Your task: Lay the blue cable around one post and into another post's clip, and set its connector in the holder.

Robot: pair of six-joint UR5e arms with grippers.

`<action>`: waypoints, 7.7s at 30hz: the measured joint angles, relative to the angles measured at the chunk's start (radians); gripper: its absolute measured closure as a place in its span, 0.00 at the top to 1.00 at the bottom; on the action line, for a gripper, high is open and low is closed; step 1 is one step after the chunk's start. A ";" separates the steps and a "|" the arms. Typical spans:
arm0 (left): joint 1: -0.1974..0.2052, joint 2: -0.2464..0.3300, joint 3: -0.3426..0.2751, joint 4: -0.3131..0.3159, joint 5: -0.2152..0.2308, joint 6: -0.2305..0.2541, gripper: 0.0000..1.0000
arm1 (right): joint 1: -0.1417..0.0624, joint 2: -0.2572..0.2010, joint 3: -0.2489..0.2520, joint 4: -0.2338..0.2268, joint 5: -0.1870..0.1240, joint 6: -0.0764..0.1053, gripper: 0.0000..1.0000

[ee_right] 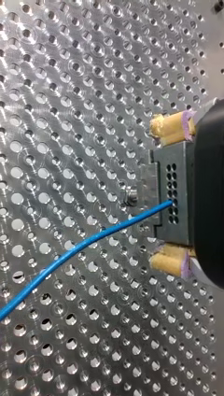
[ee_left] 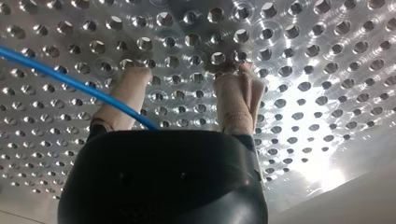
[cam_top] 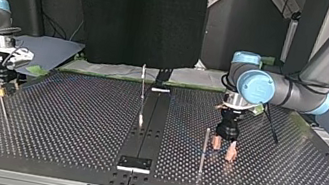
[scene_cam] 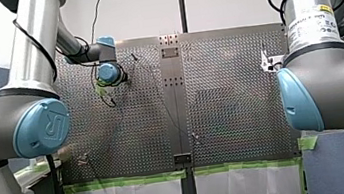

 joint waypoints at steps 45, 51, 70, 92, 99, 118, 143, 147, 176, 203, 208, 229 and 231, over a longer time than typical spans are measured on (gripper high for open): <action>-0.017 0.063 -0.034 -0.032 -0.002 -0.269 1.00 | 0.005 0.000 0.000 -0.005 0.001 0.001 1.00; -0.029 0.077 -0.035 -0.058 -0.013 -0.260 1.00 | 0.005 0.000 0.000 -0.005 0.001 0.001 1.00; -0.044 0.138 -0.035 -0.149 -0.121 -0.136 1.00 | 0.005 0.000 0.000 -0.003 0.001 0.000 1.00; -0.070 0.334 -0.202 -0.178 -0.143 0.067 1.00 | 0.005 0.000 0.000 0.000 0.000 0.002 1.00; -0.074 0.402 -0.175 -0.247 -0.207 0.138 1.00 | 0.005 0.000 -0.001 0.001 0.000 0.002 1.00; -0.128 0.431 -0.043 -0.439 -0.226 0.330 1.00 | 0.006 0.000 0.000 0.002 0.001 0.002 1.00; -0.167 0.412 -0.010 -0.689 -0.252 0.580 1.00 | 0.008 0.000 0.000 0.004 0.000 0.002 1.00; -0.169 0.412 -0.010 -0.738 -0.254 0.628 1.00 | 0.008 0.000 -0.001 0.004 0.001 0.002 1.00; -0.176 0.411 -0.010 -0.908 -0.257 0.848 1.00 | 0.007 0.000 0.000 0.001 0.000 0.002 1.00; -0.186 0.491 -0.085 -0.822 -0.198 0.732 1.00 | 0.007 0.000 -0.001 -0.001 0.000 0.003 1.00; -0.195 0.497 -0.137 -0.770 -0.146 0.679 1.00 | 0.007 0.000 0.000 0.000 0.000 0.004 1.00; -0.238 0.288 -0.356 -0.551 -0.016 0.607 1.00 | 0.008 -0.001 -0.002 0.002 -0.002 0.001 1.00; -0.238 0.269 -0.375 -0.532 -0.016 0.612 1.00 | 0.008 -0.001 -0.002 0.002 -0.002 0.001 1.00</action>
